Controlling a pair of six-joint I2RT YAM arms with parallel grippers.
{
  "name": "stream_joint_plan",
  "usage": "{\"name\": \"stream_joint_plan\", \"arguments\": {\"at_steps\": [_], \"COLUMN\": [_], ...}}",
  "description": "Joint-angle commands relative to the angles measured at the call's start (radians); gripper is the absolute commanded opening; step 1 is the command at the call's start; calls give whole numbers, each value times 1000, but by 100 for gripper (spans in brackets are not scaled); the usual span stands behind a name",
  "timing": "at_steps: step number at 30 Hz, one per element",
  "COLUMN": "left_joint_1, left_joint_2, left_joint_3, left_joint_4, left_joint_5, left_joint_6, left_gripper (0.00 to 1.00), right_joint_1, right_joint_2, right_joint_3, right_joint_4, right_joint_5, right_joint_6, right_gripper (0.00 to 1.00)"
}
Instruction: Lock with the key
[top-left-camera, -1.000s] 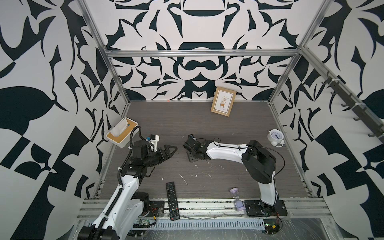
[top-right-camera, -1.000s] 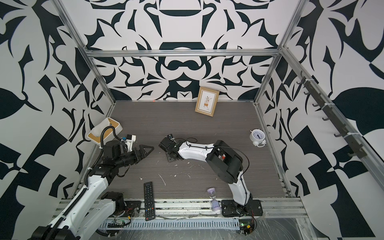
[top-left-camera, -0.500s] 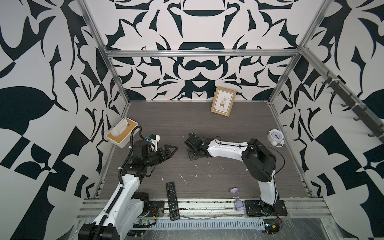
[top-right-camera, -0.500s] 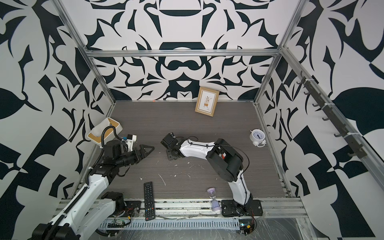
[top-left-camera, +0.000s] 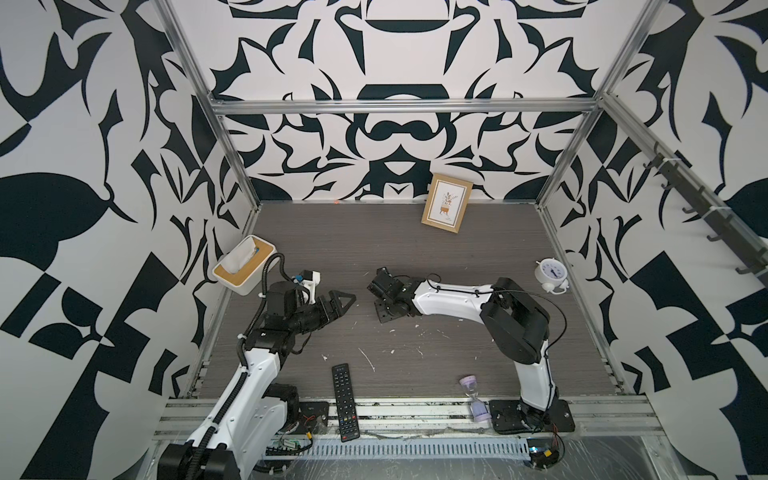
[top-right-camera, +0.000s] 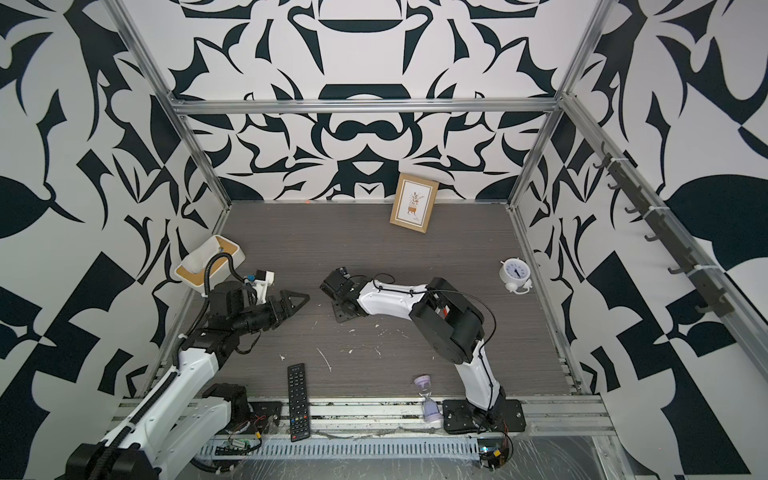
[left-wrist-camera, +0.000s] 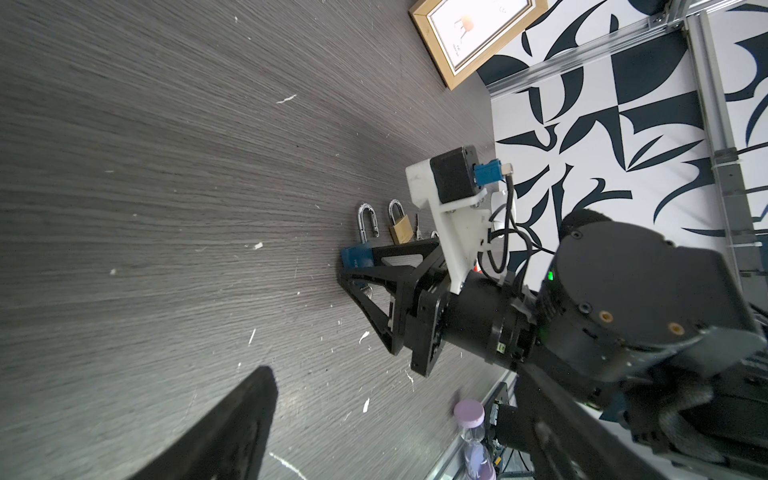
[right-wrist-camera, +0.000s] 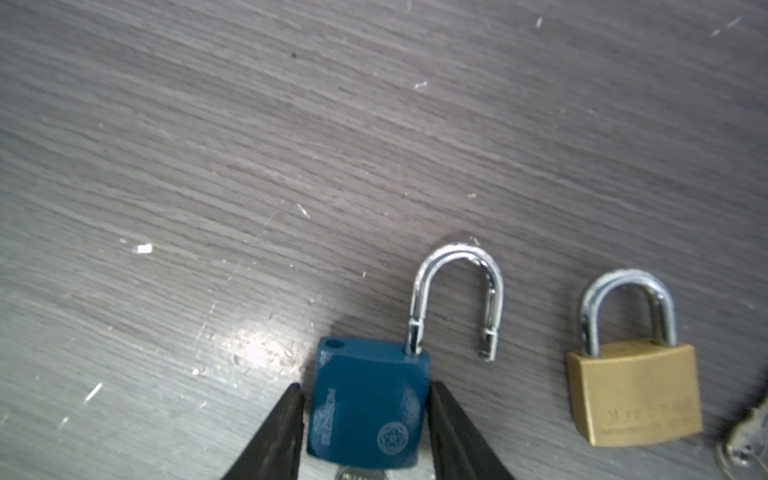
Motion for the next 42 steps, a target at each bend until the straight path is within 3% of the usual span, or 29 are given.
{"name": "stream_joint_plan", "arguments": {"at_steps": [1, 11, 16, 20, 25, 33, 37, 42], "left_joint_1": [3, 4, 5, 5, 3, -39, -102, -117], "left_joint_2": [5, 30, 66, 102, 178, 269, 311, 362], "left_joint_3": [-24, -27, -33, -30, -30, -14, 18, 36], "left_joint_4": [22, 43, 85, 112, 169, 250, 252, 330], "left_joint_5": [16, 21, 49, 80, 128, 182, 174, 203], "left_joint_6": [-3, 0, -10, -17, -34, -57, -54, -107], "left_gripper": [93, 93, 92, 92, 91, 90, 89, 86], "right_joint_1": [0, 1, 1, -3, -4, -5, -4, -6], "right_joint_2": [30, 16, -55, -123, -204, -339, -397, -430], "right_joint_3": [22, 12, -58, -96, -135, -194, -204, -199], "right_joint_4": [-72, -80, 4, 61, 119, 146, 145, 118], "right_joint_5": [19, 61, 51, 38, -91, -168, -204, -200], "right_joint_6": [15, 5, -60, -158, -285, -421, -460, -463], "right_gripper": [47, 43, 33, 33, 32, 31, 31, 31]}}
